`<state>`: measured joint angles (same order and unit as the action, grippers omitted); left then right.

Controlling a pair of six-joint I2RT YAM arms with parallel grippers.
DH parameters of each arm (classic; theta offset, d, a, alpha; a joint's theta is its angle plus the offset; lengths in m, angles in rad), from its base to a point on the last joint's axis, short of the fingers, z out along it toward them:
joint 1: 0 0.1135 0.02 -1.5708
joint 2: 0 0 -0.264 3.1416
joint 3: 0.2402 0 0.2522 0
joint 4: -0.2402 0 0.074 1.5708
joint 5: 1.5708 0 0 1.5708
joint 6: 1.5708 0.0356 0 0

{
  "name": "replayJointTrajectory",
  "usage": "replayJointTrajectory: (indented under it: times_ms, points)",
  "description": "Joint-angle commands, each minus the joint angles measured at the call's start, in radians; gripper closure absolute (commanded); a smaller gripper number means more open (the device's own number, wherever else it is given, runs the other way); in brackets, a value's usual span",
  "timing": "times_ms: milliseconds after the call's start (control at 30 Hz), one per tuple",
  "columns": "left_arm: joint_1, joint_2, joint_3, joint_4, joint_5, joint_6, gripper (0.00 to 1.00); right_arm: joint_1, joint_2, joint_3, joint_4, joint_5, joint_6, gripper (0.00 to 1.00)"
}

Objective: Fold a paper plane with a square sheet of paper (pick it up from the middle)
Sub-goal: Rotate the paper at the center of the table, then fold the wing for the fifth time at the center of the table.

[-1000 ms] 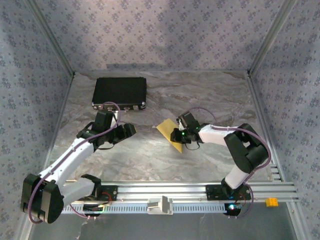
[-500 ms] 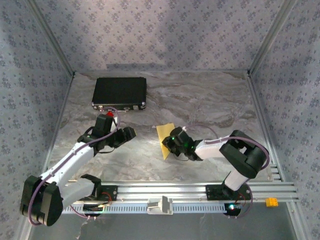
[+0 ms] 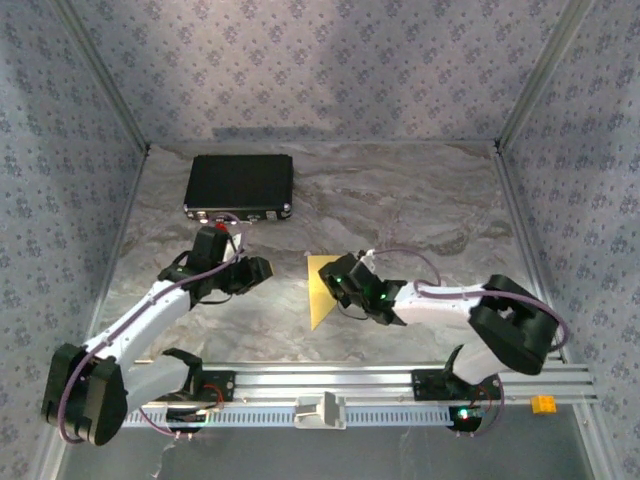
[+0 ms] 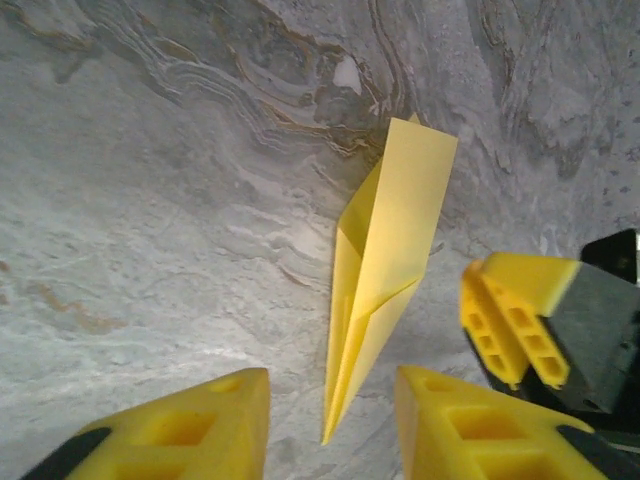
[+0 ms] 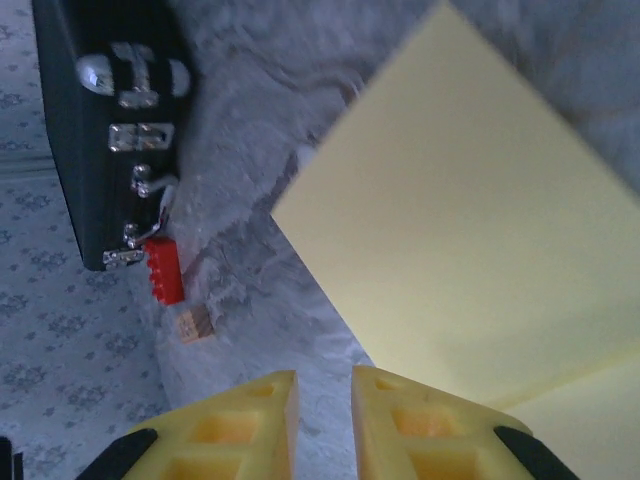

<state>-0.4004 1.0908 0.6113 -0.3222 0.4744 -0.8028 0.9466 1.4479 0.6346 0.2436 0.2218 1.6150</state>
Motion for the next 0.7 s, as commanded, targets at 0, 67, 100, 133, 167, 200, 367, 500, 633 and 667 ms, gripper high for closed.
replayJointTrajectory:
  times_ms: [0, 67, 100, 133, 167, 200, 367, 500, 633, 667]
  points:
    - [-0.044, 0.073, 0.059, 0.052, 0.050, 0.022, 0.72, -0.077, -0.050, 0.032, -0.214, -0.015, -0.239, 0.77]
    - [-0.083, 0.144, 0.087, 0.082, 0.053, 0.017, 0.79, -0.138, -0.055, 0.039, -0.255, -0.108, -0.340, 0.79]
    - [-0.101, 0.177, 0.103, 0.097, 0.059, 0.015, 0.81, -0.158, -0.057, 0.043, -0.276, -0.137, -0.379, 0.80]
    - [-0.124, 0.216, 0.122, 0.115, 0.070, 0.014, 0.84, -0.178, -0.059, 0.044, -0.298, -0.168, -0.413, 0.81]
    - [-0.145, 0.255, 0.144, 0.128, 0.081, 0.014, 0.86, -0.191, -0.063, 0.039, -0.302, -0.182, -0.438, 0.82]
    - [-0.164, 0.288, 0.168, 0.132, 0.087, 0.018, 0.87, -0.199, -0.067, 0.032, -0.298, -0.191, -0.457, 0.81]
    - [-0.230, 0.450, 0.265, 0.143, 0.105, 0.022, 0.91, -0.229, -0.063, -0.006, -0.228, -0.264, -0.486, 0.81]
    - [-0.233, 0.526, 0.284, 0.178, 0.114, -0.002, 0.92, -0.226, -0.055, -0.020, -0.188, -0.289, -0.487, 0.81]
    - [-0.233, 0.585, 0.315, 0.183, 0.110, 0.001, 0.94, -0.230, -0.040, -0.023, -0.165, -0.318, -0.494, 0.80]
    - [-0.233, 0.601, 0.320, 0.183, 0.102, 0.002, 0.94, -0.229, -0.037, -0.022, -0.166, -0.324, -0.500, 0.80]
